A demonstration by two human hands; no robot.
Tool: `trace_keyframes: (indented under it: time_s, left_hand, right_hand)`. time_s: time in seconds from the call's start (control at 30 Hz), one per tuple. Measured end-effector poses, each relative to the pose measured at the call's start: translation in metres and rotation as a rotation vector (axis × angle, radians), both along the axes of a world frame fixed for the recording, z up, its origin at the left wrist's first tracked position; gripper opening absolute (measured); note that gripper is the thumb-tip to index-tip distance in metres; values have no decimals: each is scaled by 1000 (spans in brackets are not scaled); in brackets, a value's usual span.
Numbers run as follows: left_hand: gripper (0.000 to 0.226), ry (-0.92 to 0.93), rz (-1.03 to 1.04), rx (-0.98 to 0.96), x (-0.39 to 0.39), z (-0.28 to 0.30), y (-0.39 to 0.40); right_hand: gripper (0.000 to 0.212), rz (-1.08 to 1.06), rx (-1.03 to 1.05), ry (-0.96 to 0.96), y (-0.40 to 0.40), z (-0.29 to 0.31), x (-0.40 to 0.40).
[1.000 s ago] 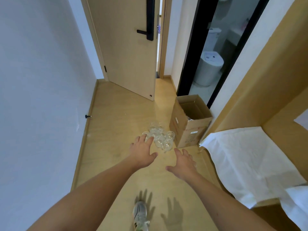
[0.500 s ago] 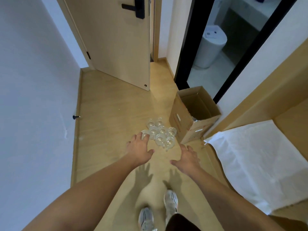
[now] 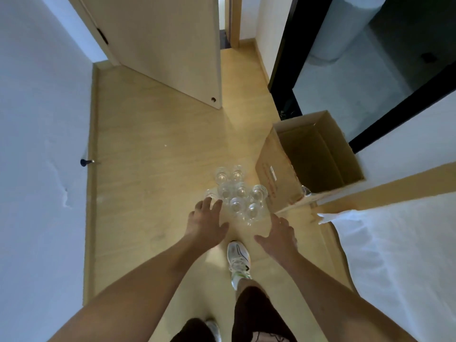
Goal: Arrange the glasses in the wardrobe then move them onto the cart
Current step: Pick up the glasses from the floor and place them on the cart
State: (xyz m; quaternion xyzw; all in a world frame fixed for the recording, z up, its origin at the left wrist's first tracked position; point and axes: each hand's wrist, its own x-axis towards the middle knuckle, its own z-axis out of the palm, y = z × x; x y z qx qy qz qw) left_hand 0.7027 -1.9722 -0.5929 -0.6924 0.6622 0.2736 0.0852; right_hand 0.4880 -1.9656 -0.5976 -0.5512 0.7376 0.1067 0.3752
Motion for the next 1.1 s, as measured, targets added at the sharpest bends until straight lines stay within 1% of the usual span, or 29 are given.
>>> trace_keyframes:
  time_s: [0.13, 0.3, 0.5, 0.67, 0.83, 0.9, 1.0, 1.1]
  left_hand:
    - [77, 16, 10, -2, -2, -69, -40]
    - [79, 30, -13, -2, -5, -172, -74]
    - [81, 52, -57, -35, -13, -300, -81]
    - [86, 50, -63, -37, -28, -388, -78]
    - [94, 82, -52, -111, -39, -446, -73]
    - [98, 57, -79, -153, -43, -462, -77]
    - [102, 29, -90, -172, -48, -478, -86]
    - [106, 4, -132, -156, -55, -489, -90]
  right_hand:
    - [87, 20, 10, 4, -41, -73, 0]
    - [89, -33, 4, -14, -69, -182, -4]
    - [94, -48, -21, -20, -77, -315, -8]
    - [104, -84, -92, -24, -76, -406, -11]
    - [122, -152, -169, -40, -73, -465, -10]
    - [127, -167, -188, -66, -76, -482, -10]
    - [130, -202, -238, -81, -78, -500, -10]
    - [127, -232, -302, -90, -77, -513, -10]
